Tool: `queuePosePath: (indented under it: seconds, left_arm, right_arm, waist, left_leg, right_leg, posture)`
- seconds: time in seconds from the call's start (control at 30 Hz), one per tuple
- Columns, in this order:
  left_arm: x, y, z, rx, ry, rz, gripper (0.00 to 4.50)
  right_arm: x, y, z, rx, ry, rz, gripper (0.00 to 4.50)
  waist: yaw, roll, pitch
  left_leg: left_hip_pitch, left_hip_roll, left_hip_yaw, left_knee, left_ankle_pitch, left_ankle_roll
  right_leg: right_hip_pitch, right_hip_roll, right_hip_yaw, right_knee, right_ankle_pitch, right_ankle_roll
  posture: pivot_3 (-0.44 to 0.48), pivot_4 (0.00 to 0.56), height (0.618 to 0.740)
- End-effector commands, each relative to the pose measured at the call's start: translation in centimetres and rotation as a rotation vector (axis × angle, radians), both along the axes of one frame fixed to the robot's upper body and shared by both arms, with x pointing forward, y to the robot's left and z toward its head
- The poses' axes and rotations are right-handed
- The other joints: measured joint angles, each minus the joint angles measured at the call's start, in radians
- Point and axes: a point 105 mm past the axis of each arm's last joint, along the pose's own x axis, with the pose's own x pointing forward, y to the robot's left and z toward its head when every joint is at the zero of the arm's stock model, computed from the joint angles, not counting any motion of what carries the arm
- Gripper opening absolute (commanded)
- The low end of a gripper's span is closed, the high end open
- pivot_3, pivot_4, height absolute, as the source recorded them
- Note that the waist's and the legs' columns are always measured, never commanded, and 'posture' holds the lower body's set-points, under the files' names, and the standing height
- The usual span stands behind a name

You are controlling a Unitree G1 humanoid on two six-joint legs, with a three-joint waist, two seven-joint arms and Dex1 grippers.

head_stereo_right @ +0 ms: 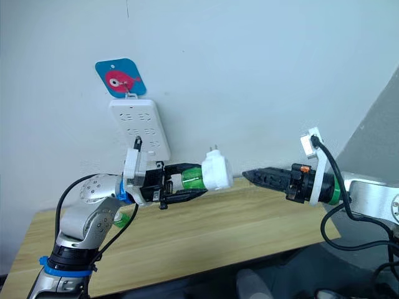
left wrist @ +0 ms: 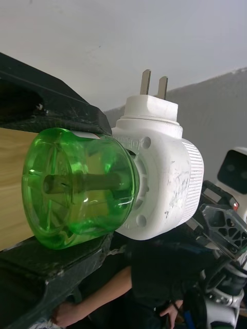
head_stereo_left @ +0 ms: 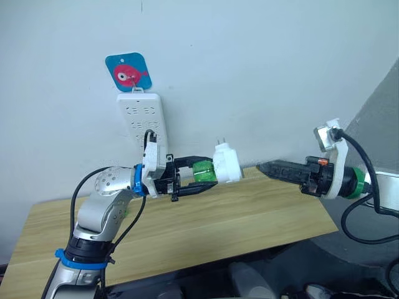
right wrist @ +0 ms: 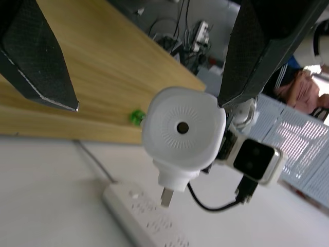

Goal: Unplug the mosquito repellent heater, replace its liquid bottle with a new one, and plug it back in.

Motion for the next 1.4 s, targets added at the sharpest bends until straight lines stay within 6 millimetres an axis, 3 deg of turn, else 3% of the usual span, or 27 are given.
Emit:
queuePosePath:
  seconds: [0.03,0.37,0.77,1.23,1.33,1.4]
  left_arm:
    - [-1.1,-0.2,0.4,0.019,-0.065,-0.052,2.27]
    - [-2.1,-0.2,-0.4,0.055,-0.091,-0.092,2.27]
    - [-2.3,-0.1,-0.7,0.073,-0.108,-0.092,2.27]
    - [-2.2,-0.2,-0.8,0.072,-0.127,-0.09,2.27]
    - [-2.1,-0.2,-0.7,0.07,-0.13,-0.087,2.27]
    - [-2.1,-0.2,-0.7,0.067,-0.133,-0.082,2.27]
  right_arm:
    - [-0.4,0.3,0.7,0.035,0.007,0.071,4.5]
    - [-0.5,1.9,-0.6,0.054,0.093,0.154,4.5]
    - [-0.5,4.6,-1.0,0.098,0.11,0.217,4.5]
    - [-0.5,6.0,-1.2,0.096,0.131,0.274,4.5]
    - [-0.5,6.2,-1.0,0.109,0.129,0.28,3.94]
    - [-0.5,6.2,-0.9,0.113,0.129,0.285,3.26]
  waist:
    - [0.002,0.0,0.001]
    - [0.015,0.0,0.005]
    - [0.019,0.0,0.007]
    - [0.019,0.0,0.007]
    - [0.019,0.0,0.007]
    - [0.019,0.0,0.007]
  left_leg:
    - [0.0,0.0,0.0,0.0,0.0,0.0]
    - [0.0,0.0,0.001,0.0,0.0,0.0]
    - [0.0,0.0,0.0,0.0,0.0,0.0]
    - [-0.001,0.0,0.0,0.0,0.0,0.0]
    - [-0.001,0.0,0.0,0.0,0.0,0.0]
    - [-0.001,0.0,0.0,0.0,0.0,0.0]
  right_leg:
    - [0.0,0.0,0.0,0.0,0.0,0.0]
    - [0.0,0.0,0.001,-0.001,0.0,0.0]
    - [0.0,0.0,0.0,-0.001,0.0,0.0]
    - [0.0,0.0,0.0,-0.001,0.0,0.0]
    - [0.0,0.0,0.0,-0.001,0.0,0.0]
    - [0.0,0.0,0.0,-0.001,0.0,0.0]
  posture:
    - [-0.23,0.086,0.736]
    - [-0.22,0.102,0.736]
    - [-0.209,0.095,0.736]
    - [-0.198,0.085,0.736]
    - [-0.195,0.083,0.736]
    - [-0.194,0.084,0.736]
